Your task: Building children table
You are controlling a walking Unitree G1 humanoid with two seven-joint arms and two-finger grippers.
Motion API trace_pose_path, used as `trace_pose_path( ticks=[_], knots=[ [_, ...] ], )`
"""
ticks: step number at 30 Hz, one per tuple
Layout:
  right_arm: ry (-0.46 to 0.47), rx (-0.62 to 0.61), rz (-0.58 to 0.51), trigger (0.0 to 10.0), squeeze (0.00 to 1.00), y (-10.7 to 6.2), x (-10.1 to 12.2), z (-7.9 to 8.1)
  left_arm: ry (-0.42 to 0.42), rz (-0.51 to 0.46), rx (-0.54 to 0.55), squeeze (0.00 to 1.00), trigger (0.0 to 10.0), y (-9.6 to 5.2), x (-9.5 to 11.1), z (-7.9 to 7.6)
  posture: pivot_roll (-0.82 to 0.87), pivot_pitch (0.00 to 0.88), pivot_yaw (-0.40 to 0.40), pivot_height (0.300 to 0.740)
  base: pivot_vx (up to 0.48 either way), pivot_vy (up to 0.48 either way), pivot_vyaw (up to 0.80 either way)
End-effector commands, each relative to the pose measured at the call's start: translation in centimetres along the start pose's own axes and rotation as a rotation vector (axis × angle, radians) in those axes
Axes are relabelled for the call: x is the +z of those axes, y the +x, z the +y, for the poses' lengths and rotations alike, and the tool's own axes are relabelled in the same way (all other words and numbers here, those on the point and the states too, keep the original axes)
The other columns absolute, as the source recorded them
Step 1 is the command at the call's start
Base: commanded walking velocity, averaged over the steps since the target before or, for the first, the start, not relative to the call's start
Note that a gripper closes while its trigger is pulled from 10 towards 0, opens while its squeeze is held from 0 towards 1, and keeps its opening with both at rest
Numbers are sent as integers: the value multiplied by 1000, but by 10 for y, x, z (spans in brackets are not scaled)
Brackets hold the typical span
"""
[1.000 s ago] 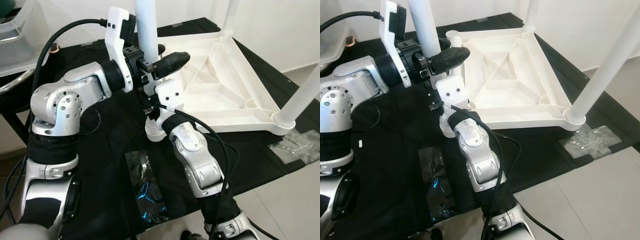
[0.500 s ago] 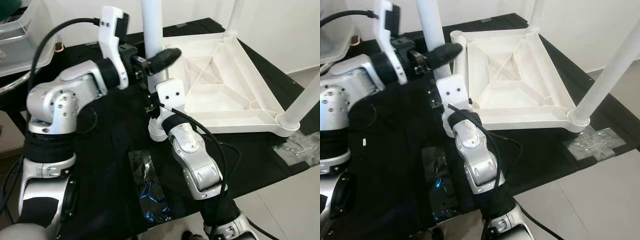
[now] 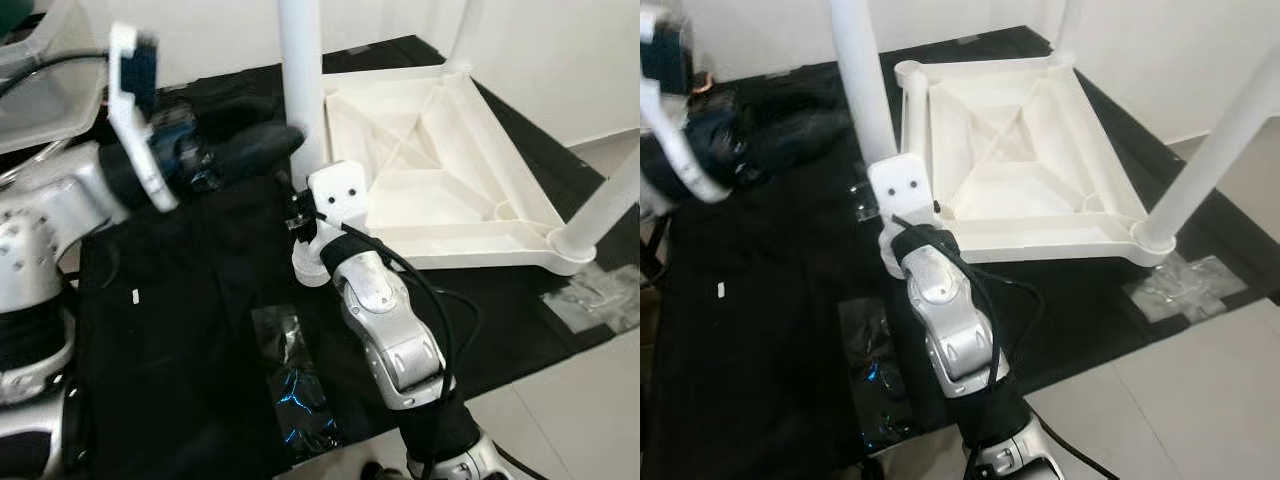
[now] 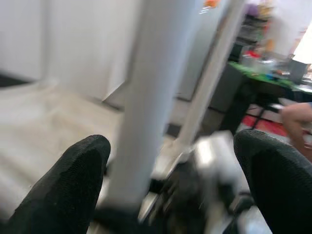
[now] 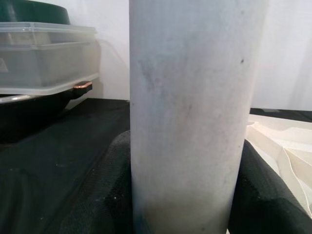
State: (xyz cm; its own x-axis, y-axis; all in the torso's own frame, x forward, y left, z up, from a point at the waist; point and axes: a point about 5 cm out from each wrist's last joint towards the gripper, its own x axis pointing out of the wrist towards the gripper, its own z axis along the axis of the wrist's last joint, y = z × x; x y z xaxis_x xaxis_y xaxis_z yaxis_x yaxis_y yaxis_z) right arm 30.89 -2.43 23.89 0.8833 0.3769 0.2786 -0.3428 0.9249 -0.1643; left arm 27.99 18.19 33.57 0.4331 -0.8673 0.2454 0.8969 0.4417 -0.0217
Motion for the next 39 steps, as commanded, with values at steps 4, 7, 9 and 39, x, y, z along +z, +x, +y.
trace_pose_path(
  ticks=[4,7,9,39],
  knots=[
    [57,7,166,10000,0,-10,-33,4,13,32,253,0,10000,-20,-19,23,59,195,19,740,0,0,0],
    [96,12,162,10000,1000,-10,-32,3,14,33,435,0,10000,-29,-36,39,64,190,18,740,0,0,0],
    [110,8,159,10000,1000,-11,-31,1,-11,3,536,0,10000,-29,-54,44,62,191,17,740,0,0,0],
    [57,122,228,10000,996,-76,-45,-45,15,44,924,0,10000,-39,-151,20,23,187,21,740,0,0,0]
  ],
)
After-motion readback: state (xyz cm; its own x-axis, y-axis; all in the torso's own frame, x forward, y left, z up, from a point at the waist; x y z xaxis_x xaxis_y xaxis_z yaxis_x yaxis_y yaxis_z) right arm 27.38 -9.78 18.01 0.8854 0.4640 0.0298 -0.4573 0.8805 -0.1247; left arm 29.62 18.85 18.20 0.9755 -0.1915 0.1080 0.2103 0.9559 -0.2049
